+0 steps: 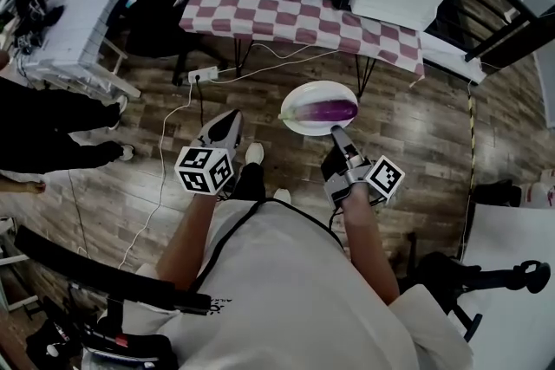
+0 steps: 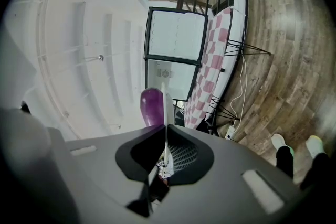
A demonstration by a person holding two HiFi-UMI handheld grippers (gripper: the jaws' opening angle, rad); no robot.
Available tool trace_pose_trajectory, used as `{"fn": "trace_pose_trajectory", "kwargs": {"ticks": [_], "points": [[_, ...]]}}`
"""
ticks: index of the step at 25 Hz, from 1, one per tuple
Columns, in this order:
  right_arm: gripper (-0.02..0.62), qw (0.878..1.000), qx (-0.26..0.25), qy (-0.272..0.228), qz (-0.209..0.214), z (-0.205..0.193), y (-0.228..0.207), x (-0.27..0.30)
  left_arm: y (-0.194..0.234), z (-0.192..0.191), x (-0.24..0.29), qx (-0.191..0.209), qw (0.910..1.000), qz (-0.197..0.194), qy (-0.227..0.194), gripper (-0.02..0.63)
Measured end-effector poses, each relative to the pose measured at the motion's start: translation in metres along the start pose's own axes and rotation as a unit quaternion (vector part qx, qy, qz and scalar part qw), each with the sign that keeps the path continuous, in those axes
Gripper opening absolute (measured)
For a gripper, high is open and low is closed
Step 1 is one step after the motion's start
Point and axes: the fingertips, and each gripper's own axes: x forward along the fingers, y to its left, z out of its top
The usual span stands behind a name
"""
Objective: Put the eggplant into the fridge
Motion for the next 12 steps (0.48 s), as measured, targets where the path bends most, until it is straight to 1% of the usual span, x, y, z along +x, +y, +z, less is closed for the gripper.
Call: {"fn": "trace_pose_trajectory", "kwargs": {"ticks": [4, 8, 12], "points": [[0.021, 1.000, -0.005, -0.008, -0.001, 0.006, 0.001, 0.011, 0.004, 0.004, 0.016, -0.001, 0.9999, -0.014, 0.001, 0.005], [0.021, 1.000, 0.003, -0.018, -0.004, 0.014, -0.001, 0.024, 0.014, 0.007, 0.034, 0.002, 0.9997, -0.023, 0.010, 0.005], [0.021, 0.999, 0.005, -0.031, -0.013, 0.021, -0.005, 0.043, 0.025, 0.016, 0.055, 0.006, 0.9988, -0.047, 0.012, 0.006]]}}
